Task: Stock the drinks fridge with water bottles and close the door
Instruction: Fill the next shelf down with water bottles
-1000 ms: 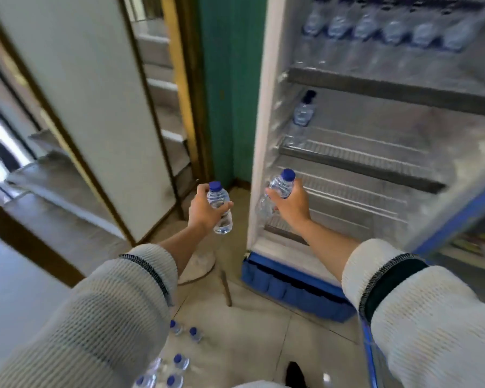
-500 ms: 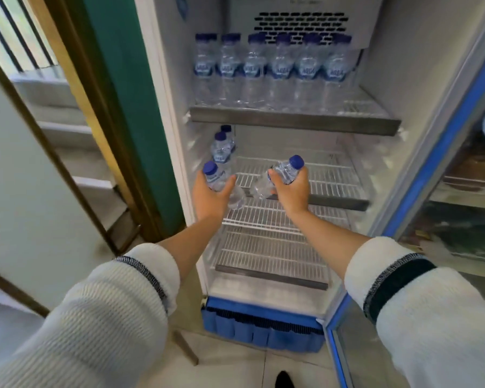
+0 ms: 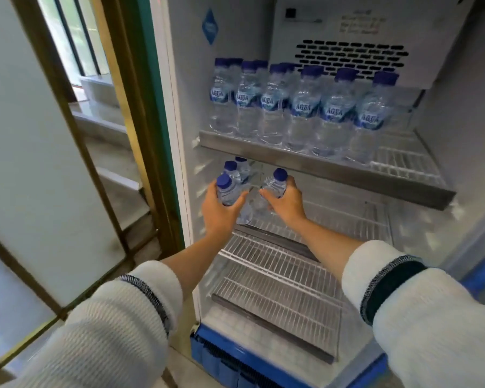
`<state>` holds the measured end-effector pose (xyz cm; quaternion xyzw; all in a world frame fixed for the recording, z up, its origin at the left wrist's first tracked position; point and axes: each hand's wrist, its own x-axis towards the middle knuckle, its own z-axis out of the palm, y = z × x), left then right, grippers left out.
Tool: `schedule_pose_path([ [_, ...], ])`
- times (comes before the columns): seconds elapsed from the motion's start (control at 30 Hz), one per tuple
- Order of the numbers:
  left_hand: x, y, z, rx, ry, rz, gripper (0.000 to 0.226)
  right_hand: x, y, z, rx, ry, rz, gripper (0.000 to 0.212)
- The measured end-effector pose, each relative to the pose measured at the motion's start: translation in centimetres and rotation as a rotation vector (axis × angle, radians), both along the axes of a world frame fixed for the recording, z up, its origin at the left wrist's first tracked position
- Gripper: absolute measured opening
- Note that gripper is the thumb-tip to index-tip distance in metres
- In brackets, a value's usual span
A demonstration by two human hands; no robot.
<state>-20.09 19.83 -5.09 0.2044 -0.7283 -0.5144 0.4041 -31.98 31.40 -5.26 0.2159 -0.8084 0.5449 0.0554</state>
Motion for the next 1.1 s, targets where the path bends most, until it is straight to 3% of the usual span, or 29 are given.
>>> schedule_pose_path([
  [0.2, -1.0, -0.8, -0.3, -0.107, -0.07, 0.023, 0.051, -2.4, -2.2, -0.6, 0.075, -0.103, 0.059, 0.061],
  [0.43, -2.6, -2.2, 0.2, -0.241, -0.228, -0.023, 0.072, -4.4, -2.7, -0.3, 0.119, -0.255, 0.109, 0.081],
  [0.6, -2.8, -2.3, 0.0, -0.236, -0.244, -0.038, 0.081, -4.7, -2.3, -2.7, 0.277, -0.305, 0.19, 0.074],
  [0.83, -3.0, -2.6, -0.5, -0.279, -0.196, -0.012, 0.071, -4.3, -3.5, -4.4, 0.15, -0.322, 0.084, 0.073],
  [1.1, -3.1, -2.9, -1.1, -0.281, -0.154, -0.011, 0.062, -4.9, -4.2, -3.5, 0.241, -0.361, 0.139, 0.067],
])
